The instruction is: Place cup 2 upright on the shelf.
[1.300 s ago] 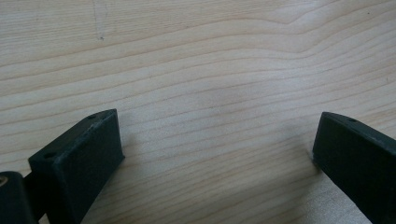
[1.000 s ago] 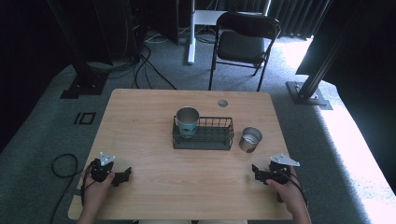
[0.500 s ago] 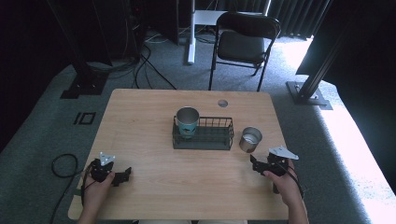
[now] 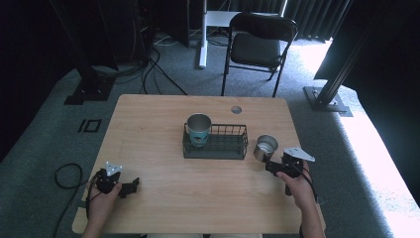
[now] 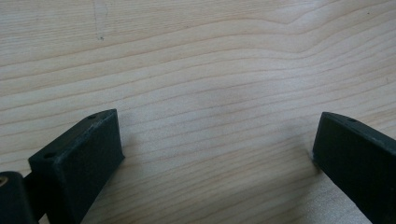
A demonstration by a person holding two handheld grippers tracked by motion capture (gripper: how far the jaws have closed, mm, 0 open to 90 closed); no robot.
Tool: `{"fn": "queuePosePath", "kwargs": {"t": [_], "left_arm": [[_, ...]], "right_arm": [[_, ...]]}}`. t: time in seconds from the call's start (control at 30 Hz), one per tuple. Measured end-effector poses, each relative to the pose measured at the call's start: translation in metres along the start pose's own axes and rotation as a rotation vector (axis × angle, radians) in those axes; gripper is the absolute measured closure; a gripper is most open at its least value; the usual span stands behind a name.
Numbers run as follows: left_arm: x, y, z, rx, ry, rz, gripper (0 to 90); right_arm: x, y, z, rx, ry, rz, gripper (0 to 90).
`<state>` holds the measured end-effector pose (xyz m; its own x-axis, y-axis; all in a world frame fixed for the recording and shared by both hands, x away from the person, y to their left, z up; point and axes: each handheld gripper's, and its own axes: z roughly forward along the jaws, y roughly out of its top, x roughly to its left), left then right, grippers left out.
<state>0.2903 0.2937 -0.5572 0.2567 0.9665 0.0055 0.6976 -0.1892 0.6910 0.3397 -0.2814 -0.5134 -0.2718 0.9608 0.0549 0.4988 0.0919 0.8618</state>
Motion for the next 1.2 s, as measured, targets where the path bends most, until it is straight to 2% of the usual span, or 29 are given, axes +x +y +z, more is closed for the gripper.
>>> {"fn": "queuePosePath", "kwargs": {"t": [0.43, 0.83, 1.2], "left_arm": [[0.000, 0.000, 0.000, 0.000, 0.000, -0.001, 2.3], [0.000, 0.000, 0.000, 0.000, 0.000, -0.001, 2.3], [0.000, 0.000, 0.000, -0.001, 0.000, -0.001, 2.3]], "right_arm": [[0.003, 0.009, 0.014, -0.015, 0.006, 0.003, 11.5], [0.007, 0.015, 0.031, -0.016, -0.006, -0.020, 11.4], [0.009, 0.017, 0.040, -0.013, -0.021, -0.033, 11.5]]}}
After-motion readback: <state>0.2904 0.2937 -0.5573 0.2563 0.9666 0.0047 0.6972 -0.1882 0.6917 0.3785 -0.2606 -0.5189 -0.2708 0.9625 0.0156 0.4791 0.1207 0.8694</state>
